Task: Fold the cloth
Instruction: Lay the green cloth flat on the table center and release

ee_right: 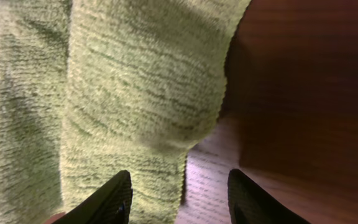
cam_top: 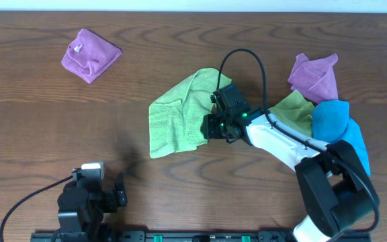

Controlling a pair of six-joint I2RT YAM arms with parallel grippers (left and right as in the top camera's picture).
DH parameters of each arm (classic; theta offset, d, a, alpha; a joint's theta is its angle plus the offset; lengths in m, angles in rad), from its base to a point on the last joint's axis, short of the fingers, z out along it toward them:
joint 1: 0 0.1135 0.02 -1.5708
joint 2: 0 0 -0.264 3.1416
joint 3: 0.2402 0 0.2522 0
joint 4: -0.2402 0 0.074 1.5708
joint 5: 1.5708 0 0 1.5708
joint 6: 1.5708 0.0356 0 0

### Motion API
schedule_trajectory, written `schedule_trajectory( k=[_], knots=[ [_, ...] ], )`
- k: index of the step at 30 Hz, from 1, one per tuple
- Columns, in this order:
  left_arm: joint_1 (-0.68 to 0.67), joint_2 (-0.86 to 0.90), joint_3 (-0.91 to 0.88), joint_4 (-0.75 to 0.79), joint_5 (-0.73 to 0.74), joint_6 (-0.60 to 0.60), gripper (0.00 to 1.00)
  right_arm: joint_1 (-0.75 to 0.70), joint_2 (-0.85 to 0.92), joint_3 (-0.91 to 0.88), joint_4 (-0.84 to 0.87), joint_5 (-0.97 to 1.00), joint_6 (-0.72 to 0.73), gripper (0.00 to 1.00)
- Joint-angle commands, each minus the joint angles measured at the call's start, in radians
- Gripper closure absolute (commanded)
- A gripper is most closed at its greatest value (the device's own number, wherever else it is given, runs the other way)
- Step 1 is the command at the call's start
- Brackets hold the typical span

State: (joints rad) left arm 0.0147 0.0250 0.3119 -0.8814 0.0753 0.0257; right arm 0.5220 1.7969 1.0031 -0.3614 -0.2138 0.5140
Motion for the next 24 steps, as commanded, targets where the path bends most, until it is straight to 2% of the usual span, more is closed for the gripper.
schedule_trajectory(
  k=[1, 24],
  knots=[
    [-0.005, -0.003, -0.007, 0.003, 0.004, -0.006, 0.05, 0.007, -0.001, -0.003, 0.011, 0.042, -0.025, 0.50],
    [-0.005, -0.003, -0.007, 0.003, 0.004, -0.007, 0.05, 0.010, 0.076, -0.003, 0.146, -0.029, -0.021, 0.58]
  ],
)
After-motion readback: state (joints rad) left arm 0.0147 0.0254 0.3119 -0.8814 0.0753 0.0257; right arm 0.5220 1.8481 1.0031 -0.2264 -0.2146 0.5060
